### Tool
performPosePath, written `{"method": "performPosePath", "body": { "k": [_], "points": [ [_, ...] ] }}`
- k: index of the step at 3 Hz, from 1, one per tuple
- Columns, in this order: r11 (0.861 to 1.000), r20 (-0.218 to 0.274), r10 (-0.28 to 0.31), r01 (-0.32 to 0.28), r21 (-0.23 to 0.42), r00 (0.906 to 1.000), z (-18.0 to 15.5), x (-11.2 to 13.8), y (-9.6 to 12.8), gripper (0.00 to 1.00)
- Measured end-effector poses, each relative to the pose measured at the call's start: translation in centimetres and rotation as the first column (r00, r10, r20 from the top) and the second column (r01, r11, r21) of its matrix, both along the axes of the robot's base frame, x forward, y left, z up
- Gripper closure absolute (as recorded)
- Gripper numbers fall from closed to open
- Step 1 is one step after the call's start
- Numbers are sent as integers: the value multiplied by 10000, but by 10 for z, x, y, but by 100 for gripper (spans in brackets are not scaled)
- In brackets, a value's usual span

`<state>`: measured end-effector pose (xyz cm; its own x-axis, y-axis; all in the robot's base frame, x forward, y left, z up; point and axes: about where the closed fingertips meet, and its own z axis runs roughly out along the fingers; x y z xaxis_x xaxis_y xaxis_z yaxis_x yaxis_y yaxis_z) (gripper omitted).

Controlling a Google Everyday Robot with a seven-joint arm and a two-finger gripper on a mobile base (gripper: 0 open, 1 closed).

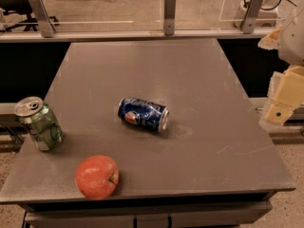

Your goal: Pick apple

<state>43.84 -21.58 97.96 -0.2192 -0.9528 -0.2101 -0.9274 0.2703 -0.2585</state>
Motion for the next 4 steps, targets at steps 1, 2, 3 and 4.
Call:
{"method": "performPosePath", "body": {
  "k": [1,2,3,4],
  "points": [
    [10000,2,3,-3,1,10000,0,0,0,0],
    [9944,-34,1012,-1011,307,9949,-5,11,44,0],
    [9651,-259,2577,-2561,541,9659,-18,19,110,0],
    [8974,-637,4405,-4373,582,8955,-35,9,179,0]
  ]
}}
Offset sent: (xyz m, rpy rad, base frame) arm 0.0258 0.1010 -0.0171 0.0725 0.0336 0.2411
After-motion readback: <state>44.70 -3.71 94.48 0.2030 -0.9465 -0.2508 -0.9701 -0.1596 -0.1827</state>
